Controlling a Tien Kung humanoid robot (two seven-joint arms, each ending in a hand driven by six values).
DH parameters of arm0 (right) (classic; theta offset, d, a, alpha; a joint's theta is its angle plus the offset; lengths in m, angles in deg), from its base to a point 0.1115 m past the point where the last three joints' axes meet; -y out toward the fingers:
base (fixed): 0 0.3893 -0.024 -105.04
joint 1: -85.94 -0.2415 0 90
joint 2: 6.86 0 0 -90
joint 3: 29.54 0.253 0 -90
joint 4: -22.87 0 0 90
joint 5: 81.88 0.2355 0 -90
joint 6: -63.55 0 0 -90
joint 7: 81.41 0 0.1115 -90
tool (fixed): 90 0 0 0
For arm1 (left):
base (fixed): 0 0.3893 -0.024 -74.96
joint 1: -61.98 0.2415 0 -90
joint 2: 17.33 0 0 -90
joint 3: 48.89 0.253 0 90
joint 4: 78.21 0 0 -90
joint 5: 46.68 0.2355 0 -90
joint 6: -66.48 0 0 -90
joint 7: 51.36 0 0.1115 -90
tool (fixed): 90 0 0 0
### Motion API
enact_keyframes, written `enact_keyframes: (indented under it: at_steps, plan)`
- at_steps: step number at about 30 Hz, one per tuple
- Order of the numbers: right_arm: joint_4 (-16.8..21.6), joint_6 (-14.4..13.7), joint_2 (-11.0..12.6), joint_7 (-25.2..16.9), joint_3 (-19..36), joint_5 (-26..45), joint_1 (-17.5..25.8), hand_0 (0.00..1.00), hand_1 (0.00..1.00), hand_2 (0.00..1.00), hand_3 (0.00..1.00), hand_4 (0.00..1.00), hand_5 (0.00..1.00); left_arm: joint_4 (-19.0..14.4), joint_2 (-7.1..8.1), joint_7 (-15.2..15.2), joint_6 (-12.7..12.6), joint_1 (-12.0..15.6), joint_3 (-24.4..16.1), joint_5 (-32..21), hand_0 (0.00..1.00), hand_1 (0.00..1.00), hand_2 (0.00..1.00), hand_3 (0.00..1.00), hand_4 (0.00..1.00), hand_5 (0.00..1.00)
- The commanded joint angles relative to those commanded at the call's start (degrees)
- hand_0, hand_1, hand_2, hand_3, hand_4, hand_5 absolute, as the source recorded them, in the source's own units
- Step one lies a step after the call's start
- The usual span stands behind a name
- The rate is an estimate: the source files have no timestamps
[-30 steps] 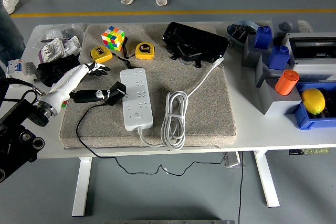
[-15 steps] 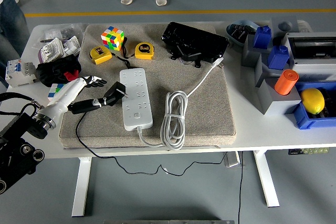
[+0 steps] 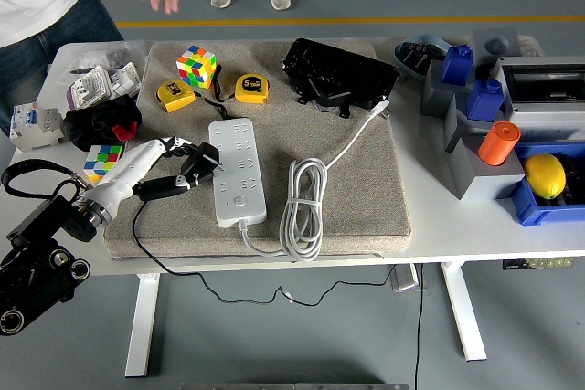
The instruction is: Put the plug near the board,insert it into the board,press the button,pull the plug out
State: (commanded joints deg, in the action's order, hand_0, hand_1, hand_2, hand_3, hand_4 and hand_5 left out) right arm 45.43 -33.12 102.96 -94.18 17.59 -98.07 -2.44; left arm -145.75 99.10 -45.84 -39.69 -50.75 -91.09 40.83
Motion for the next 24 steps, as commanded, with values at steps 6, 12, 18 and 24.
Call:
enact_keyframes:
  at_steps: [6, 12, 18, 24]
  plan:
    - [0.19, -0.02, -0.04, 0.00, 0.22, -0.26, 0.03, 0.710, 0.718, 0.729, 0.636, 0.998, 0.620, -0.51, -0.34, 0.59, -0.09, -0.45, 1.12, -0.35, 0.748, 0.766, 0.751, 0.754, 0.942, 0.850]
    - [0.38, -0.05, -0.08, -0.01, 0.46, -0.55, -0.12, 0.712, 0.717, 0.730, 0.634, 0.998, 0.619, -1.02, -0.54, 0.59, -0.06, -0.66, 1.59, -0.28, 0.746, 0.762, 0.748, 0.752, 0.943, 0.859]
    - [0.38, -0.05, -0.09, -0.02, 0.61, -0.57, -0.11, 0.711, 0.717, 0.730, 0.633, 0.998, 0.619, -1.47, -0.29, 0.97, 0.12, -0.82, 1.58, 0.64, 0.732, 0.752, 0.739, 0.745, 0.941, 0.854]
    - [0.40, -0.06, -0.11, -0.03, 0.60, -0.61, -0.12, 0.710, 0.717, 0.729, 0.632, 0.998, 0.618, -2.07, -0.03, 1.02, 0.72, -1.26, 1.69, 1.91, 0.731, 0.745, 0.733, 0.738, 0.933, 0.848]
